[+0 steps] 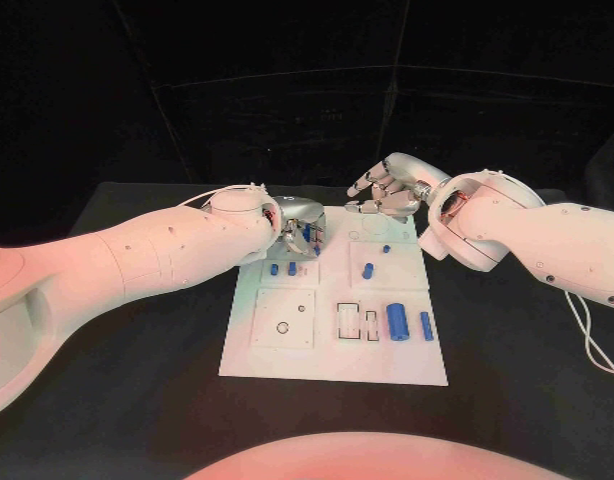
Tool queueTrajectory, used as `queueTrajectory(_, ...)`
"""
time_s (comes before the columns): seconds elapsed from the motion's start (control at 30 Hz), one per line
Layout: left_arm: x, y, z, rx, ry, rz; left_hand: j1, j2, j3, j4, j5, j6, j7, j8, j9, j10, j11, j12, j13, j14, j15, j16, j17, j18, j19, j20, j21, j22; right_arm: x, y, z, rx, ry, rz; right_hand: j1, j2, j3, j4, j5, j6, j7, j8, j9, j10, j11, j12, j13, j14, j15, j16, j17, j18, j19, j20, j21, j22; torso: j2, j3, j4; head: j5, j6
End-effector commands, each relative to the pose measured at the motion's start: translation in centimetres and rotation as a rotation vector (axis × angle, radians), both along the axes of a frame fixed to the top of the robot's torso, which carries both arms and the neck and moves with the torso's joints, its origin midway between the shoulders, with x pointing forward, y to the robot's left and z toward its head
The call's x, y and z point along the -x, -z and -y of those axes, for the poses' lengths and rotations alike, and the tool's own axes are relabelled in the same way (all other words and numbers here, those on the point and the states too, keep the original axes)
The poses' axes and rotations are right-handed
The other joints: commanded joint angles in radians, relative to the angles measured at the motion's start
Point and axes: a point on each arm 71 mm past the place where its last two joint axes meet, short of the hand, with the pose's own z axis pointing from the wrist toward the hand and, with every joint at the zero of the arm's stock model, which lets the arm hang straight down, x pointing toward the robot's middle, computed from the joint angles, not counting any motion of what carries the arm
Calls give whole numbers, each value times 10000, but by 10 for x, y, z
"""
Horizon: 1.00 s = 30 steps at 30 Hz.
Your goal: Assemble the parts on the task board
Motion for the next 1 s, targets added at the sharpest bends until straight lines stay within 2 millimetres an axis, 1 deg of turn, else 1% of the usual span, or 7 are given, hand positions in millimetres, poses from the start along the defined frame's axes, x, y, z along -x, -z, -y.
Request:
queueTrajectory(0.03, 3, 8, -2, -311, -21, -315, -19, 83, 103, -23, 0, 96, 3, -81, -8, 104, -10, -79, -13, 38, -65, 48, -2, -172, 75, -20, 68, 47, 0, -2, -1, -64, -43, 74, 89, -12, 22, 59, 38, -53, 40, 24, -10, -60, -22, -52, 1, 338, -81, -57, -2, 172, -69, 23, -29, -4, -8, -2, 13, -4, 4)
queueTrajectory(0.33, 7, 1, -5, 425, 10, 201, -54, 38, 241, -90, 1, 157, 46, -135, -9, 174, 9, -150, -31, 72, -55, 91, 31, -192, 123, -24, 176, 164, 0, -2, 0, -64, -5, 89, 89, -12, 22, 59, 38, -53, 40, 24, -10, -60, -22, -52, 1, 338, -81, -57, -2, 172, -69, 23, -29, -4, -11, -4, 22, 7, 32)
queueTrajectory(0.5, 10, -9, -7, 1097, -92, 174, -76, 11, 299, -117, 2, 179, 64, -163, -11, 197, 20, -185, -37, 82, -49, 96, 17, -200, 144, -21, 217, 208, -1, -2, 2, -50, 51, 95, 89, -12, 22, 59, 38, -53, 40, 24, -10, -60, -22, -52, 1, 338, -81, -57, -2, 172, -69, 23, -29, -4, -10, -5, 11, 16, 50)
queueTrajectory(0.63, 10, -19, -9, 1488, -195, 190, -93, 1, 330, -126, 1, 180, 77, -183, -13, 195, 30, -211, -43, 85, -43, 97, 7, -202, 149, -18, 228, 221, -2, -1, 5, -31, 118, 98, 89, -12, 22, 59, 38, -53, 40, 24, -10, -60, -22, -52, 1, 338, -81, -57, -2, 172, -69, 23, -29, -4, -12, -6, 27, 24, 73)
queueTrajectory(0.77, 9, -28, -16, 1836, -397, 143, -93, 1, 330, -126, 1, 180, 77, -183, -13, 195, 30, -211, -43, 85, -43, 97, 7, -202, 149, -18, 228, 221, -2, -1, 5, -18, 114, 78, 89, -12, 22, 59, 38, -53, 40, 24, -10, -60, -22, -52, 1, 338, -81, -57, -2, 172, -69, 23, -29, -4, -7, 0, 22, 55, 104)
queueTrajectory(0.9, 9, -31, -24, 1917, -587, 23, -111, -6, 353, -131, 1, 191, 85, -194, -13, 205, 35, -226, -44, 87, -38, 98, 1, -203, 150, -14, 231, 226, -1, -1, 6, -5, 107, 58, 89, -12, 22, 59, 38, -53, 40, 24, -10, -60, -22, -52, 1, 338, -81, -57, -2, 172, -69, 23, -29, -4, 3, -13, 24, 64, 118)
queueTrajectory(1.0, 8, -32, -33, 1860, -758, -104, -124, -12, 368, -135, 0, 206, 89, -198, -11, 220, 36, -233, -44, 91, -36, 102, 1, -206, 156, -12, 245, 242, -2, -1, 6, 6, 127, 49, 89, -12, 22, 59, 38, -53, 40, 24, -10, -60, -22, -52, 1, 338, -81, -57, -2, 172, -69, 23, -29, -4, -3, -6, 29, 82, 113)
